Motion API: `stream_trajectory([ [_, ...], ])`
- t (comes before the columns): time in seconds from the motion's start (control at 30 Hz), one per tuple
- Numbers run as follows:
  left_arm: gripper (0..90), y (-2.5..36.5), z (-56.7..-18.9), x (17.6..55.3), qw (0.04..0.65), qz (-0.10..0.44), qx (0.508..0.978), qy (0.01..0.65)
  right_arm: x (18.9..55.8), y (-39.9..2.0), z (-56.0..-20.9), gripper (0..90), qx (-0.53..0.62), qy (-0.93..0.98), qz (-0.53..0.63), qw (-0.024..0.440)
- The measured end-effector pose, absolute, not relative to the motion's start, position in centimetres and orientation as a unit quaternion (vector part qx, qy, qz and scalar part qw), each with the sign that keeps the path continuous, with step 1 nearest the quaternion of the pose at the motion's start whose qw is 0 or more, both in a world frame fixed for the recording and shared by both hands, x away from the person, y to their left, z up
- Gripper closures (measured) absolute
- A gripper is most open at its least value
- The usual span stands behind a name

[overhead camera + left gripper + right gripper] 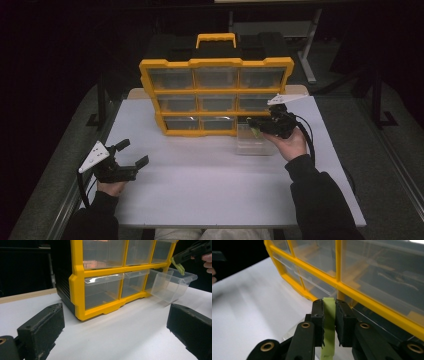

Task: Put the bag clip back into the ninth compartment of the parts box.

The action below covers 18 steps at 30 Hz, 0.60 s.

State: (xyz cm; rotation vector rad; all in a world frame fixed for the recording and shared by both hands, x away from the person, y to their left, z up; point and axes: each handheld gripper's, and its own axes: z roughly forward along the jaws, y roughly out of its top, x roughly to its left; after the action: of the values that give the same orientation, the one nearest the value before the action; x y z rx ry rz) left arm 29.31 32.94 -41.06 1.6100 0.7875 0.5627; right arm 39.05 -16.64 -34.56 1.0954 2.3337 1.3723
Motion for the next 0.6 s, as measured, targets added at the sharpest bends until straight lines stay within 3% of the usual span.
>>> stream_trajectory([
  [0.2, 2.5, 32.97, -41.02, 29.21, 0.593, 0.245, 0.688, 0.338, 39.17, -16.11, -35.03, 75.4, 0.38, 0.801, 0.449, 0.114],
  [0.23, 2.9, 32.96, -41.02, 29.21, 0.593, 0.244, 0.688, 0.338, 39.16, -15.85, -35.06, 65.9, 0.383, 0.802, 0.445, 0.111],
  [0.47, 2.6, 32.95, -41.07, 29.29, 0.591, 0.242, 0.691, 0.339, 38.86, -15.66, -34.96, 38.2, 0.378, 0.802, 0.448, 0.114],
  [0.5, 2.5, 32.95, -41.07, 29.29, 0.591, 0.242, 0.691, 0.339, 38.86, -15.66, -34.96, 38.2, 0.378, 0.802, 0.448, 0.114],
  [0.53, 2.4, 32.96, -41.07, 29.28, 0.591, 0.243, 0.691, 0.339, 38.6, -15.78, -34.87, 25.3, 0.381, 0.797, 0.452, 0.126],
  [0.6, 2.5, 32.97, -41.07, 29.28, 0.59, 0.242, 0.691, 0.339, 38.36, -15.91, -34.8, 14.1, 0.383, 0.792, 0.456, 0.134],
])
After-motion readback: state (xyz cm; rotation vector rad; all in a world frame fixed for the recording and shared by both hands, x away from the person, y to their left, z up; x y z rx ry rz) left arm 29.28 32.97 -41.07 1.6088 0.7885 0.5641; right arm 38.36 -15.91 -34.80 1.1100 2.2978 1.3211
